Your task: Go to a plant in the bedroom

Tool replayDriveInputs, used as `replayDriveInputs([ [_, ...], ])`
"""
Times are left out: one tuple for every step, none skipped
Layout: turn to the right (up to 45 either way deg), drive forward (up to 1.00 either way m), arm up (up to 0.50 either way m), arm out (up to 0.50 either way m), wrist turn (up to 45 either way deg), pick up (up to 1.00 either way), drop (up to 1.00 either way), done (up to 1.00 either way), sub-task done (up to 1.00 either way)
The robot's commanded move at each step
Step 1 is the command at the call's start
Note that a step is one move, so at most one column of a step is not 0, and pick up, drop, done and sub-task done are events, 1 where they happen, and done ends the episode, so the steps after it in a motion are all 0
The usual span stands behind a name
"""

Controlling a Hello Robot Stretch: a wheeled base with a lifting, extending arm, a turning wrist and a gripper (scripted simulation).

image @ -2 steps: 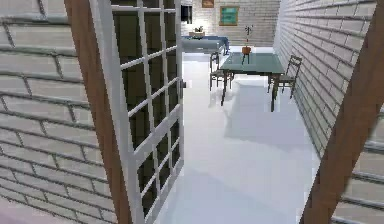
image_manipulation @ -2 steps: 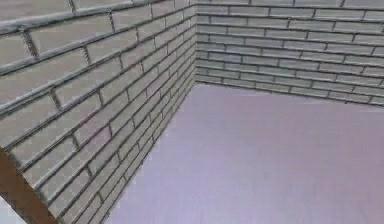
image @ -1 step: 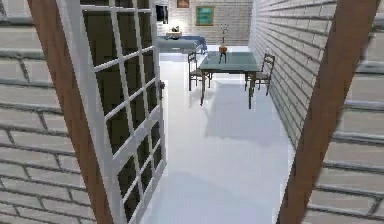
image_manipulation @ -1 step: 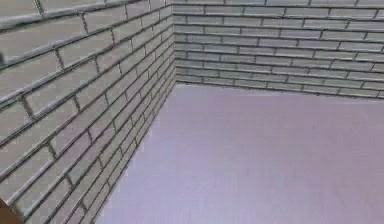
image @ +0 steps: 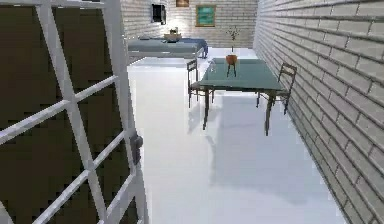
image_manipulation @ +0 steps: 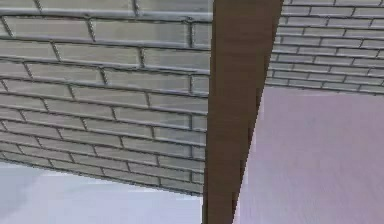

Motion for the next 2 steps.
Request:
replayDriveInputs([
  [15.0,0.00,0.00,0.00,0.0,0.00,0.00,0.00,0.00],
  [0.0,1.00,0.00,0.00,0.0,0.00,0.00,0.00,0.00],
])
